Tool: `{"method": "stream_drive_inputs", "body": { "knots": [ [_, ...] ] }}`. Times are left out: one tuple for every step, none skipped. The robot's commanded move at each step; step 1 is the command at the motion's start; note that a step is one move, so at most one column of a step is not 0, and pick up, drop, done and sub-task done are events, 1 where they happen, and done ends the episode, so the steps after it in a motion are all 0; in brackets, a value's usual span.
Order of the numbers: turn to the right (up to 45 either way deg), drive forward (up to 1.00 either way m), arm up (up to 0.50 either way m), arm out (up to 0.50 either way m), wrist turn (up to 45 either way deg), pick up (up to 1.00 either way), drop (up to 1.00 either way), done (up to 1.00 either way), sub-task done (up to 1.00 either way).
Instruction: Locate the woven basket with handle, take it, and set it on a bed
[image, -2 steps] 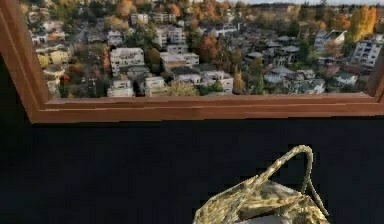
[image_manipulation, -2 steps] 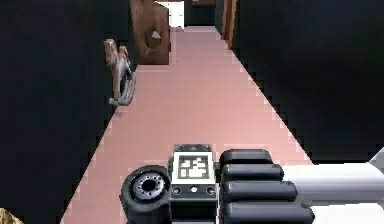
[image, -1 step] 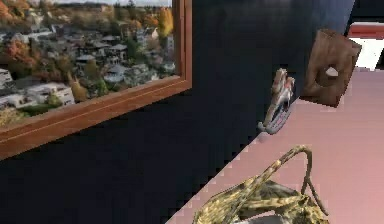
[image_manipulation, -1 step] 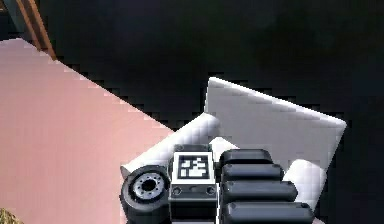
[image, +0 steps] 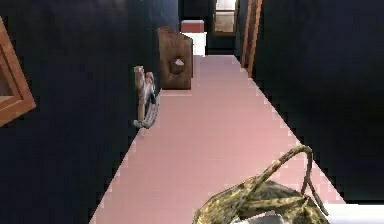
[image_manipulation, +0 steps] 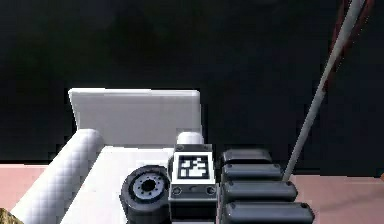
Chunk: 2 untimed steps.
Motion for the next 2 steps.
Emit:
{"method": "stream_drive_inputs", "body": {
  "knots": [
    [0.0, 1.00, 0.00, 0.00, 0.0, 0.00, 0.00, 0.00, 0.00],
    [3.0, 0.00, 0.00, 0.00, 0.0, 0.00, 0.00, 0.00, 0.00]
  ]
}}
